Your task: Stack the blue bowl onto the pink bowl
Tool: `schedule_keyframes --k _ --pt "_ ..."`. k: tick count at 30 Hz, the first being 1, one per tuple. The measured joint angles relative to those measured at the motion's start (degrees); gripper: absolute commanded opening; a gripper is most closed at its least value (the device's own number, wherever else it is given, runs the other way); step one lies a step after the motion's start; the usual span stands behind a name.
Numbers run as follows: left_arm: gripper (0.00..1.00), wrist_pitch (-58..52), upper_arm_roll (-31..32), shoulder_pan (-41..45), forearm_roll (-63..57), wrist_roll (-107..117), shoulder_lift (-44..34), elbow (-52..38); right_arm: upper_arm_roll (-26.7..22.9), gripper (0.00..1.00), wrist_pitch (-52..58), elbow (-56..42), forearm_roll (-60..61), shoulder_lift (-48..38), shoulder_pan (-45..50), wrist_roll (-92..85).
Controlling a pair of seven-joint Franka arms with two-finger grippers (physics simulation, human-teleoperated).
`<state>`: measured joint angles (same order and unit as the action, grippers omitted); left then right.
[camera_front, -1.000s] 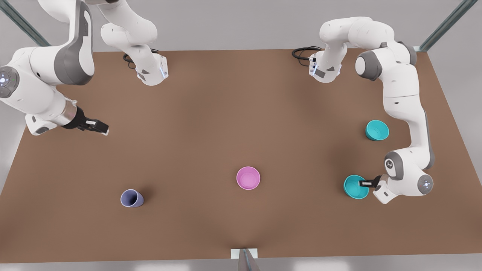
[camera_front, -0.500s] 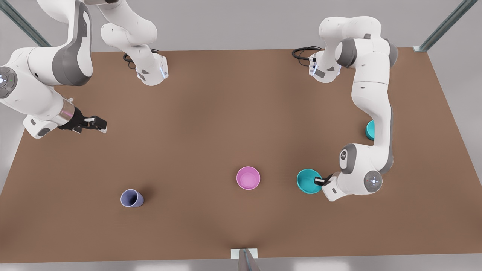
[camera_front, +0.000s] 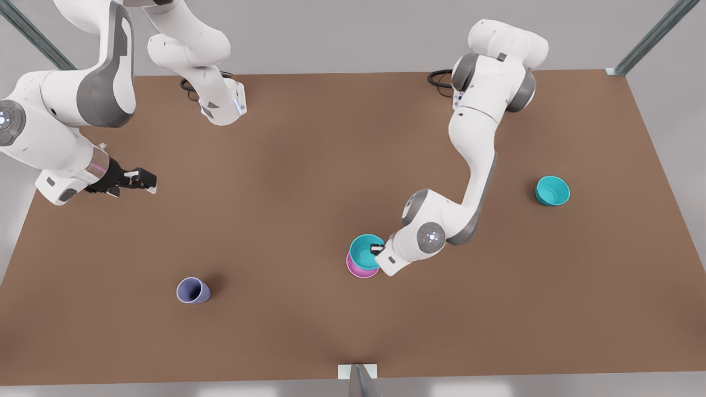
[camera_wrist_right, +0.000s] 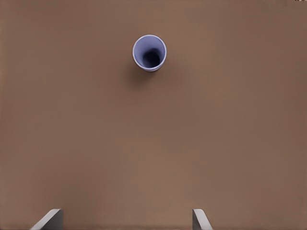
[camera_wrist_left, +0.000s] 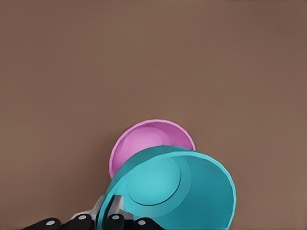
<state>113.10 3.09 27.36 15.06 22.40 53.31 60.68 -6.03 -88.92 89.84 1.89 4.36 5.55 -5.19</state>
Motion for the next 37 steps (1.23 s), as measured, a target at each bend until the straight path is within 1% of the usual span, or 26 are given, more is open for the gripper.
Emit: schedule_keyframes --k 18,19,20,24,25,28,30,31,32,33,35,37 --pt "0.21 2.1 0.1 0.6 1.7 15.5 2.3 0.3 0.0 1.0 0.0 0.0 0.0 0.3 0.0 -2.4" --pt "0.68 2.1 0.1 0.6 1.7 15.9 2.3 0.3 0.0 1.0 0.0 0.0 0.0 0.3 0.0 -2.5" --pt "1.0 2.2 0.1 0.6 1.9 16.3 2.3 0.3 0.0 1.0 0.0 0.0 0.0 0.3 0.0 -2.5" --pt "1.0 2.5 0.0 -0.3 3.5 16.5 1.9 0.3 -0.1 1.0 -0.1 0.1 0.0 0.3 0.0 -2.8" --pt "1.0 1.0 -0.2 -1.6 2.9 16.5 0.0 0.3 -0.1 1.0 -0.1 0.1 0.0 0.3 0.0 -2.9" --pt "1.0 -8.2 -0.4 -8.1 -2.8 16.6 -12.9 0.1 -0.1 1.0 -0.1 0.1 0.0 0.3 0.0 -3.0" --pt "1.0 -16.4 -0.5 -13.9 -6.6 14.8 -22.9 0.1 -0.1 1.0 -0.1 0.1 0.0 0.3 0.0 -3.1" --pt "1.0 -20.5 -0.4 -16.2 -8.6 13.4 -26.5 0.1 -0.1 1.0 -0.1 0.1 0.0 0.2 0.0 -3.1" --pt "1.0 -24.1 -0.5 -17.5 -10.9 11.7 -29.9 2.3 -0.1 1.0 -0.1 0.1 0.0 0.2 0.0 -3.2" --pt "1.0 -26.6 -0.5 -18.1 -12.9 10.1 -33.5 6.5 -0.1 1.0 -0.1 0.1 0.0 0.2 0.0 -3.2" --pt "1.0 -29.6 -0.5 -18.3 -15.6 7.1 -37.8 11.9 -0.1 1.0 -0.1 0.1 0.0 0.2 0.0 -3.3" --pt "1.0 -31.8 -0.6 -18.4 -17.1 4.5 -39.0 13.4 -0.1 1.0 -0.1 0.1 0.0 0.2 0.0 -3.3"
